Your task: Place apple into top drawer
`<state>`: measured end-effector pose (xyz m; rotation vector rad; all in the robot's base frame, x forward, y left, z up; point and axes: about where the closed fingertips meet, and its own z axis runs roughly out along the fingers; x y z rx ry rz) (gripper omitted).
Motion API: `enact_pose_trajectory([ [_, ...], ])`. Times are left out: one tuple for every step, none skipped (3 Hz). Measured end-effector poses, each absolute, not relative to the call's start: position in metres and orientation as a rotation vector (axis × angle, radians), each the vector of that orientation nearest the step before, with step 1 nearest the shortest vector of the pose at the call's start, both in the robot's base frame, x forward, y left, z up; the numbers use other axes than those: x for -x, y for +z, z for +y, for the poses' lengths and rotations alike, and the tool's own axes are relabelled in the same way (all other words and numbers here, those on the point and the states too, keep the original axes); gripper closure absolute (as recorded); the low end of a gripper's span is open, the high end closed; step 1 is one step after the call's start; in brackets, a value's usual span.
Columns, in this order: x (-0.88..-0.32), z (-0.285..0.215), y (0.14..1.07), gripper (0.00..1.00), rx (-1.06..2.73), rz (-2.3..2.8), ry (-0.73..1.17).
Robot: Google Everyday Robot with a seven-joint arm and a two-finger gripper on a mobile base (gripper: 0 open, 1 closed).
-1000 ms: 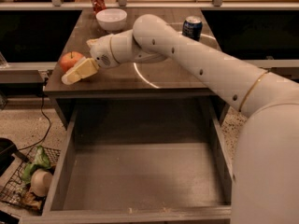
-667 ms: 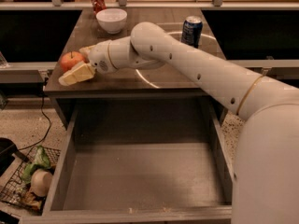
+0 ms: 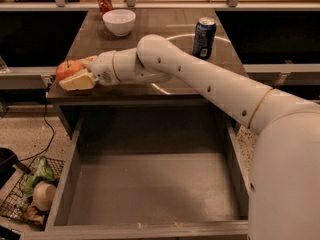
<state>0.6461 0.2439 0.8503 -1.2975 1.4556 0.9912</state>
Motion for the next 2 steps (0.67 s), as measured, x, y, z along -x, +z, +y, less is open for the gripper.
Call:
enact_pose_trajectory([
  [-0.6442, 0.2473, 0.8501, 0.95, 1.302, 1.453, 0.996],
  [-0.6434, 0.2487, 0.85, 1.0, 1.304, 1.452, 0.998],
])
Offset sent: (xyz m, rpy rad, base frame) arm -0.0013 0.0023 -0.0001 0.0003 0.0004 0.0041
